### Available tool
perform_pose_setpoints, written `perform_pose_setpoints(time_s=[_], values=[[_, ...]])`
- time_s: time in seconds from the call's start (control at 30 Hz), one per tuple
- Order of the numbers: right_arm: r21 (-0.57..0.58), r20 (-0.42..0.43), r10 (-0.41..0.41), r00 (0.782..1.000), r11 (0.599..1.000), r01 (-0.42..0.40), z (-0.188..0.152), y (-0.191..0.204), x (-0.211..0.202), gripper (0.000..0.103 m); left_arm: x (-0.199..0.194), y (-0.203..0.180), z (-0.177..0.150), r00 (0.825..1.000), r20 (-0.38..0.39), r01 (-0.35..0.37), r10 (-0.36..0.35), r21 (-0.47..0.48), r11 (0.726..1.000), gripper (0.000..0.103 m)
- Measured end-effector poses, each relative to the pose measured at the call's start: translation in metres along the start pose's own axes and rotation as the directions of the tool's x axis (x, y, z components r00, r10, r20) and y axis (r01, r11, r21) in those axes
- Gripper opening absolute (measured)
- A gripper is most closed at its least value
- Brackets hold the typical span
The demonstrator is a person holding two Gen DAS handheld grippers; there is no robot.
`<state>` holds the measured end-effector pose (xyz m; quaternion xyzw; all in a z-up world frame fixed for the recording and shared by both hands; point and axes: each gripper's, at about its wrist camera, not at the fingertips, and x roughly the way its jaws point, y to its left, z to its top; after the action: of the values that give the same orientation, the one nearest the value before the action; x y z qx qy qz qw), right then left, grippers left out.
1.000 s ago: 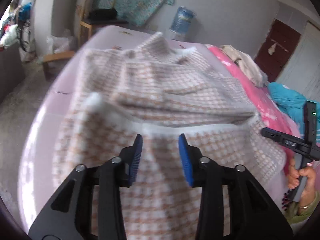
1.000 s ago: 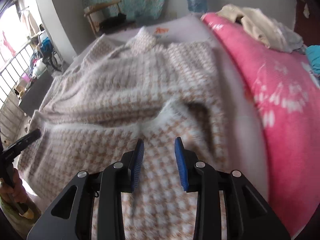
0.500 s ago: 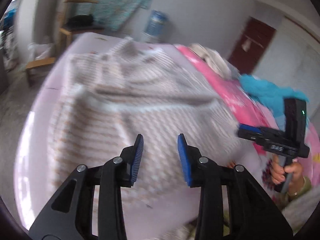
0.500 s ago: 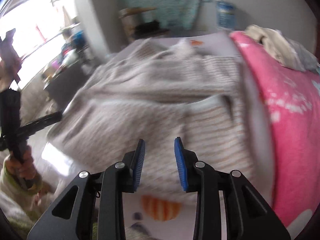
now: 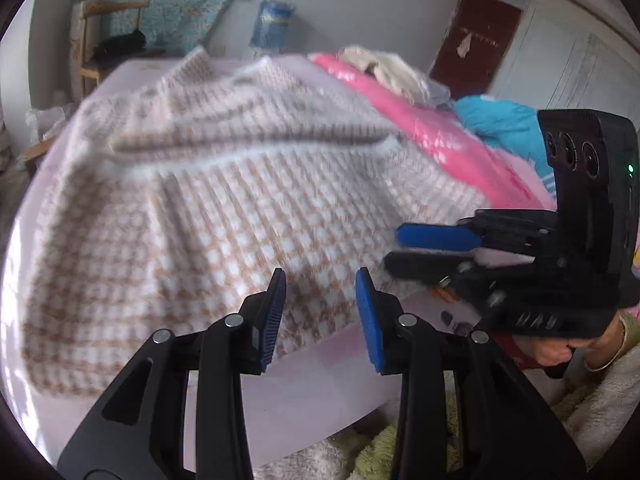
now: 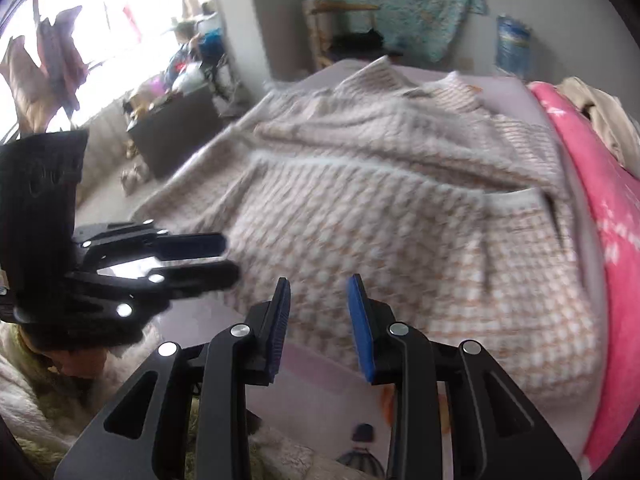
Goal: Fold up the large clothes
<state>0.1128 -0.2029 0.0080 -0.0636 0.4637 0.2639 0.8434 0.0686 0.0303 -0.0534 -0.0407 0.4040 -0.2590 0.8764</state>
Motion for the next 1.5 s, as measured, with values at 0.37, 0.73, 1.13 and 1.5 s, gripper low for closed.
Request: perform_pose_setpoints(time_s=[0.37,0.73,1.13,1.5], values=[[-0.016,0.004,0.027,1.0,1.0,-0.027,-0.001,0.009,0.015,0.022,0.008,0.015,-0.005,0.997,-0.042,-0.075,0.072,-0.06,0.995,0.034],[0.031,0.009,0.02,1.0,0.999,-0.02,-0.004,-0.004,-0.006,0.021,-0.015,0.044,-0.001,0.993,-0.011,-0.117,0.117,-0.195,0.974,0.035],[0.105,0.065,-0.077,0.995,0.992,0.07,-0.017,-0.035,-0.035,0.029,-0.047,0.072,-0.009,0.972,0.033,-0.216,0.232,-0.257,0.942,0.053],[0.204,0.09,-0.21,0.974,0.961,0.189,-0.029,-0.066,-0.054,0.049,-0.055,0.088,-0.009,0.96,0.044,-0.251,0.276,-0.294,0.922,0.063]])
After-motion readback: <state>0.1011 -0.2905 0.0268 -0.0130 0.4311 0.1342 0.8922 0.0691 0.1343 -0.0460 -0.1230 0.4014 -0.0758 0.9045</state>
